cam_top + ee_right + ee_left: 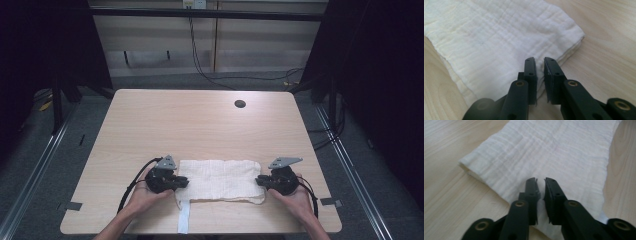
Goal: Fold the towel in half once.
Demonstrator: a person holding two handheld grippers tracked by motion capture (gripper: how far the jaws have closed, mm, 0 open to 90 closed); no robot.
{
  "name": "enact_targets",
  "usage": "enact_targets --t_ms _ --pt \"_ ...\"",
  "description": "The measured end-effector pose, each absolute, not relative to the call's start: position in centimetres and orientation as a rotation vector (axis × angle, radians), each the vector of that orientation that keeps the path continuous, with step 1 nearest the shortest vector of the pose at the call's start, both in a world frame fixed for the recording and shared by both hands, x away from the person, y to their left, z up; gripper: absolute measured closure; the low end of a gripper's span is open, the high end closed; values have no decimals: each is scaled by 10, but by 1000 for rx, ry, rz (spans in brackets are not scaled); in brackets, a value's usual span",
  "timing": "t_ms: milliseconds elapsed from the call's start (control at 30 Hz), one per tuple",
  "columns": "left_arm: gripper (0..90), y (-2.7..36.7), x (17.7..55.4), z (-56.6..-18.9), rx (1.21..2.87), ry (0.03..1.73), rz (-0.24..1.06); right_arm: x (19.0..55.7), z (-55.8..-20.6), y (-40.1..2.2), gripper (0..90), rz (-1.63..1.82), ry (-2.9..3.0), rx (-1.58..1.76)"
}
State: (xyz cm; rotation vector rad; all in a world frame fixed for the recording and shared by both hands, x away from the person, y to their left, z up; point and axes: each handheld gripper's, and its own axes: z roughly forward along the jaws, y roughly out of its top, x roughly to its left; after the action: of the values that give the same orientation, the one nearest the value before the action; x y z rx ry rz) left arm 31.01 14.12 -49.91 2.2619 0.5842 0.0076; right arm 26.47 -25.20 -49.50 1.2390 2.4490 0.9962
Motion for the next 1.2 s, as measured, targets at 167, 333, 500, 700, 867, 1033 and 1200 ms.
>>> enact_targets --t_ms 167,333,500,700,867,1033,1200 --pt "879 127 305 -499 2273 568 -29 266 -494 -262 843 984 2444 1288" --pt "801 117 300 -497 2272 560 -72 266 -494 -279 839 990 2422 1329" --pt "704 121 305 -489 2243 587 -40 258 -486 -285 640 1032 2370 1351" --pt "648 139 333 -471 2170 655 27 251 -474 -264 601 1107 2411 1280" --pt "605 144 350 -474 2152 690 65 259 -462 -219 584 1201 2498 1165" --pt "579 149 352 -473 2121 712 55 266 -460 -184 564 1246 2565 1084" --pt "539 143 354 -474 2135 701 51 273 -463 -147 568 1284 2641 1000"
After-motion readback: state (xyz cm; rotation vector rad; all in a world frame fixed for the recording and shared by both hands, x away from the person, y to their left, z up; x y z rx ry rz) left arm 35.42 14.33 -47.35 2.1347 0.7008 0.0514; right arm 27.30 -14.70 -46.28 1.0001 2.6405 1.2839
